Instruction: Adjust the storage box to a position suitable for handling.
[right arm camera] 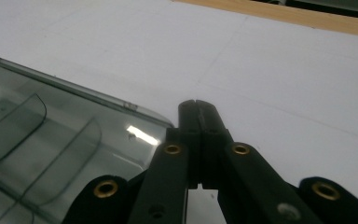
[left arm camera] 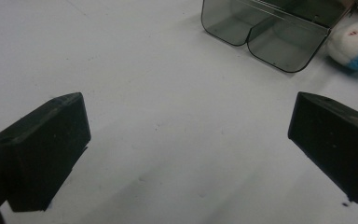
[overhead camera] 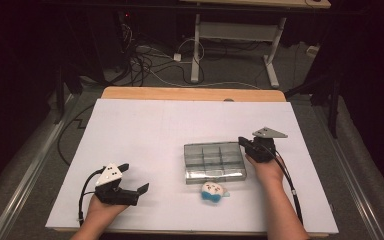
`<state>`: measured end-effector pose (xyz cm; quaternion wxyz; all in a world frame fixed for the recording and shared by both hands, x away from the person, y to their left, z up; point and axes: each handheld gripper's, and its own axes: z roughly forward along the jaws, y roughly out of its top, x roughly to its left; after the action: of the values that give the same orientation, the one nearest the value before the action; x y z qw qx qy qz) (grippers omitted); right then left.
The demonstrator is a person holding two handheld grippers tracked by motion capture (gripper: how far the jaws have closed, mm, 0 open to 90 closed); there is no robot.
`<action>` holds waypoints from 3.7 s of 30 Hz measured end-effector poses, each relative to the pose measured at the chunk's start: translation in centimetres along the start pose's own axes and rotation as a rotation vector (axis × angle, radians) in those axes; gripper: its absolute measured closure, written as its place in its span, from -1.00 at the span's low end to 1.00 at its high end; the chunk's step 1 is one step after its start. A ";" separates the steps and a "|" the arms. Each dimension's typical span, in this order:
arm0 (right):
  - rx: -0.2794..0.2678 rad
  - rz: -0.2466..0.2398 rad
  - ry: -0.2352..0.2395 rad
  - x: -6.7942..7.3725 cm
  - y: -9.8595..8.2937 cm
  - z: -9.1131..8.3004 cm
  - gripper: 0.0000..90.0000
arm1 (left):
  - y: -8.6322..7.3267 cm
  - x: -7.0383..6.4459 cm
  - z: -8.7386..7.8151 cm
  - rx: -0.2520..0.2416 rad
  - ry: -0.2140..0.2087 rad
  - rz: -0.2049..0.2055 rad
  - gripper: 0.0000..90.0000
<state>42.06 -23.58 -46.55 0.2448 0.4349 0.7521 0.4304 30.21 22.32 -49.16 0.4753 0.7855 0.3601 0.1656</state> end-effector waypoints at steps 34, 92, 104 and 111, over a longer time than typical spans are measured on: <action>0.084 -0.103 0.084 5.2 -4.1 -3.8 1.00 | 0.0 0.0 0.0 0.001 -0.005 -0.009 -1.00; 0.186 -0.262 0.258 15.5 -6.0 -5.0 0.03 | 0.1 0.0 0.1 0.010 -0.018 -0.008 -1.00; 0.161 -0.228 0.223 13.1 -7.0 -8.2 0.07 | 1.0 -0.1 0.6 -0.014 -0.024 -0.003 -1.00; 0.156 -0.160 0.179 10.5 -7.8 -9.9 0.07 | 1.5 0.2 1.3 -0.016 -0.039 -0.004 -1.00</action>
<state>25.98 -20.71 -48.20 0.1758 0.3513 0.8342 0.3869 31.69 21.24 -48.52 0.4888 0.7840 0.3511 0.1521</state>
